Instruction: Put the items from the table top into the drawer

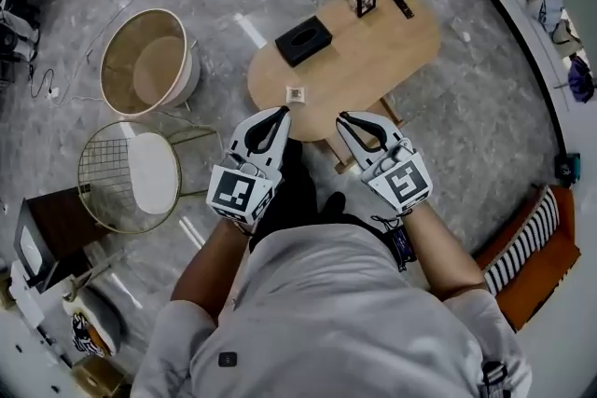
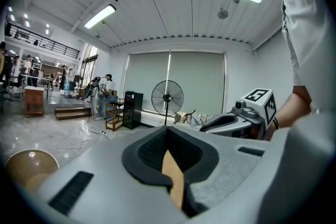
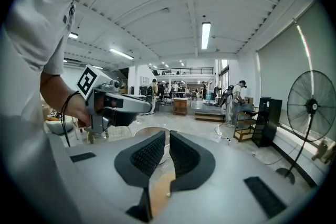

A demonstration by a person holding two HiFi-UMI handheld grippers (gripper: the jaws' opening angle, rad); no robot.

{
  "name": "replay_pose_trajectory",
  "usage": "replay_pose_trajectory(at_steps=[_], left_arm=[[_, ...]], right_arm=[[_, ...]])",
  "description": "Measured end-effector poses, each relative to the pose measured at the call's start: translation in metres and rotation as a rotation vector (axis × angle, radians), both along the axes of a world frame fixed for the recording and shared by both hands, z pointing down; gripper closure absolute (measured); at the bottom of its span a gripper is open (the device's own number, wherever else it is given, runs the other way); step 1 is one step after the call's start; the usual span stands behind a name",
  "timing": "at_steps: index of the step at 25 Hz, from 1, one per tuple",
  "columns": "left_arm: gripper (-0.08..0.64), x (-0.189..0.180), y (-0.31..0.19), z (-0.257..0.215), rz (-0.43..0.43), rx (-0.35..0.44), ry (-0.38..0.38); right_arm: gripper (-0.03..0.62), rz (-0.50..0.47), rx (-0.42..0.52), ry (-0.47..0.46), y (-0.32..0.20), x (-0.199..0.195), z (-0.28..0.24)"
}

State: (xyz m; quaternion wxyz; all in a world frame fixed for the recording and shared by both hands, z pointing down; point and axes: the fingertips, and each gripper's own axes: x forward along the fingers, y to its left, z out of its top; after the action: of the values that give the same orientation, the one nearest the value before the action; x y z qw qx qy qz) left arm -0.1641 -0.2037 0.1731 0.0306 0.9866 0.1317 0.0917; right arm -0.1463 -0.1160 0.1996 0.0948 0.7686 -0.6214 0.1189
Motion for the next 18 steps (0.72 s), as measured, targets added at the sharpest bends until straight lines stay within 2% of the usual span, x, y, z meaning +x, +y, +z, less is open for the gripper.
replay_pose_trajectory(at_steps=[4, 8, 18], left_arm=[[0.551, 0.030, -0.029, 0.039, 0.012, -0.005, -0.059], [0.551, 0.051, -0.053, 0.085, 0.022, -0.018, -0.135], [0.551, 0.079, -0.096, 0.215, 0.043, -0.057, -0.330]], right_arm=[[0.521, -0.041, -0.053, -0.020, -0.033, 0.031, 0.040], [0.484, -0.135, -0.077, 0.019, -0.066, 0.054, 0.086], [0.386, -0.289, -0.273, -0.049, -0.122, 0.080, 0.251]])
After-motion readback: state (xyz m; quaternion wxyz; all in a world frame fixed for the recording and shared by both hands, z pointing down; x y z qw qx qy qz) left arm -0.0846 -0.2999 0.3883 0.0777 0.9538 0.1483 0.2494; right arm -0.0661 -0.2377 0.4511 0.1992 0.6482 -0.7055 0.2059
